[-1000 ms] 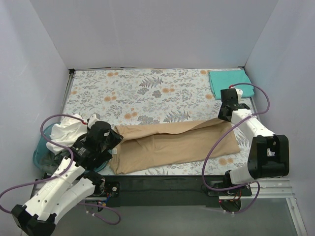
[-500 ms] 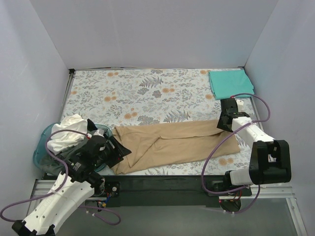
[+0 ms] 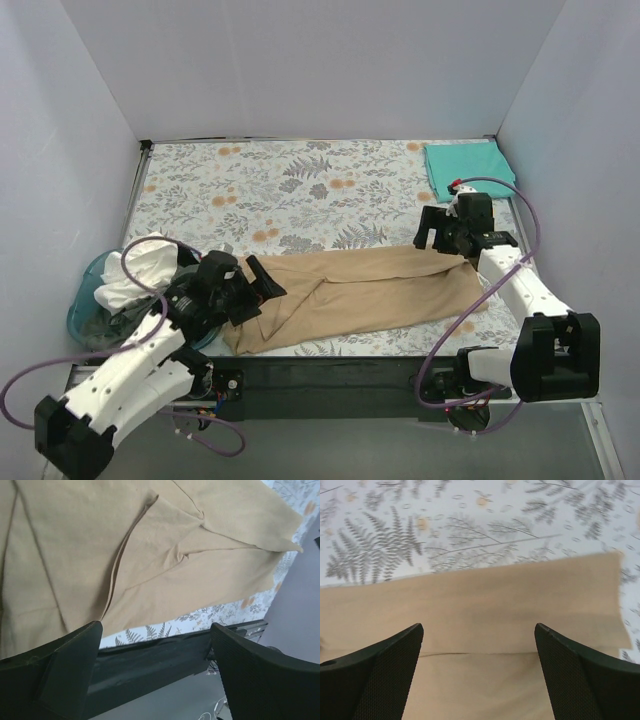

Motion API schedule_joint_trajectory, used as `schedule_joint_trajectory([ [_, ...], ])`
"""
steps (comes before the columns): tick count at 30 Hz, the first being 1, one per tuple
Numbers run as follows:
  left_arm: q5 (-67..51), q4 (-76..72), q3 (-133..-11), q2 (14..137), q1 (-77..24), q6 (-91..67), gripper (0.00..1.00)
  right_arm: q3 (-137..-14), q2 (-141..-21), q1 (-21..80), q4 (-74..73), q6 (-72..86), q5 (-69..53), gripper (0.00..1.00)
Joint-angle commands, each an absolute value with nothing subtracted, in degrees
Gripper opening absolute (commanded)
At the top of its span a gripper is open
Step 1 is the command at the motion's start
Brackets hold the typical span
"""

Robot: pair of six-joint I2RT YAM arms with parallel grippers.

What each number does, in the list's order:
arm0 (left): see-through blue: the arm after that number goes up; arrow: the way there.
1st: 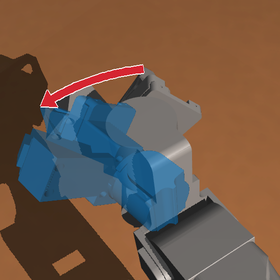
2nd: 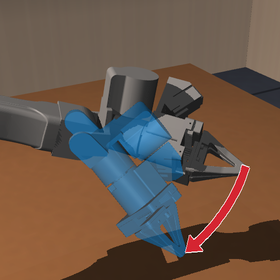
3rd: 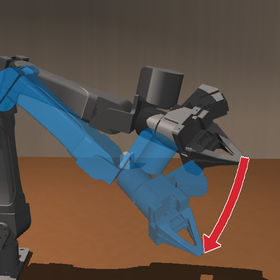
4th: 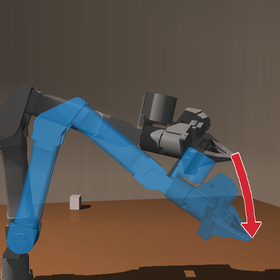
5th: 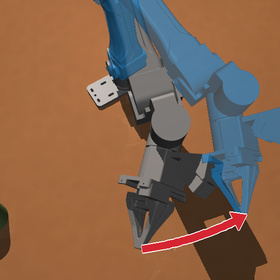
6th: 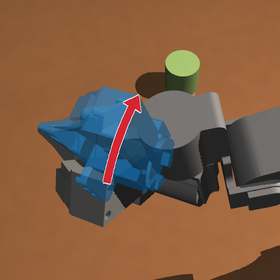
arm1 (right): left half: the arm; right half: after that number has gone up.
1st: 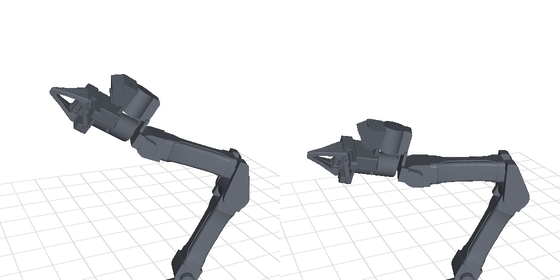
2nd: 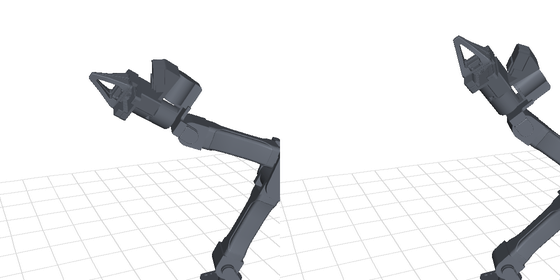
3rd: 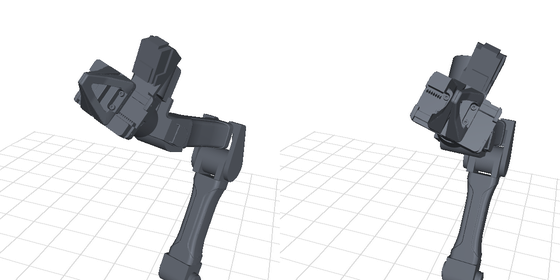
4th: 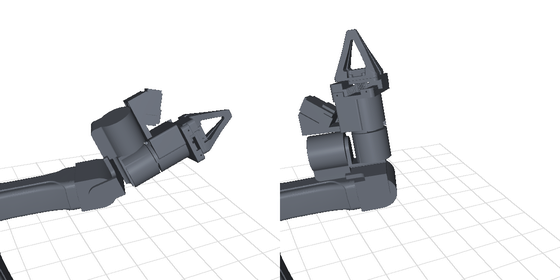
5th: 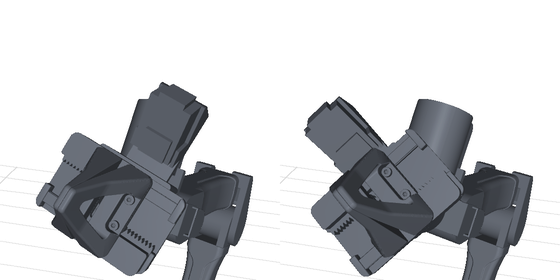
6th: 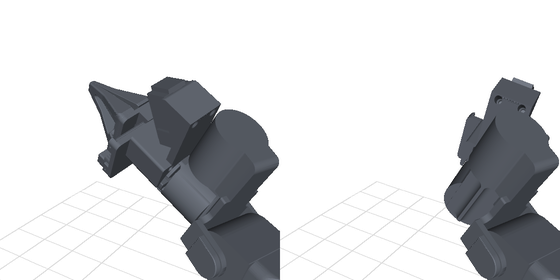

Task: Fold and stack the t-shirts
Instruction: Fold the tshirt

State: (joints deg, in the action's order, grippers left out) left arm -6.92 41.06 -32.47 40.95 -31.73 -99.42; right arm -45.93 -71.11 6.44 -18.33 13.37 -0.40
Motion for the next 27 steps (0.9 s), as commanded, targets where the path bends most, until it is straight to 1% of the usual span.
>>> schedule_joint_trajectory([
  [1, -8.97, 30.95, -34.28, 50.16, -31.9, -96.15, 0.89, -45.96, -73.29, 7.47, -12.04, 9.41, -14.94, 0.98],
  [4, -8.79, 25.76, -34.37, 58.25, -31.9, -96.15, 0.91, -46.58, -77.68, 7.47, -12.04, 9.67, -14.07, 0.98],
  [5, -9.49, 23.32, -34.37, 60.1, -31.82, -96.15, 0.91, -46.58, -78.74, 7.56, -12.04, 9.93, -11.71, 0.98],
  [8, -9.14, 21.19, -35.07, 66.69, -31.9, -96.59, 0.92, -46.67, -82.61, 7.47, -12.48, 10.72, -7.93, 0.98],
  [10, -7.31, 21.36, -36.29, 69.85, -31.99, -96.94, 0.92, -46.67, -84.55, 7.47, -12.74, 10.81, -7.82, 0.98],
  [16, -1.5, 22.23, -37.7, 72.5, -31.82, -97.38, 0.94, -44.22, -87.27, 7.3, -13.18, 13.09, -0.45, 0.98],
  [20, 1.04, 22.77, -39.37, 74.35, -31.9, -97.29, 0.94, -43.86, -88.5, 7.12, -13.18, 13.27, -0.26, 0.98],
  [27, -2.46, 18.02, -42.53, 78.21, -31.99, -93.87, 0.94, -43.16, -88.51, 7.21, -13.18, 13.45, -0.26, 0.98],
])
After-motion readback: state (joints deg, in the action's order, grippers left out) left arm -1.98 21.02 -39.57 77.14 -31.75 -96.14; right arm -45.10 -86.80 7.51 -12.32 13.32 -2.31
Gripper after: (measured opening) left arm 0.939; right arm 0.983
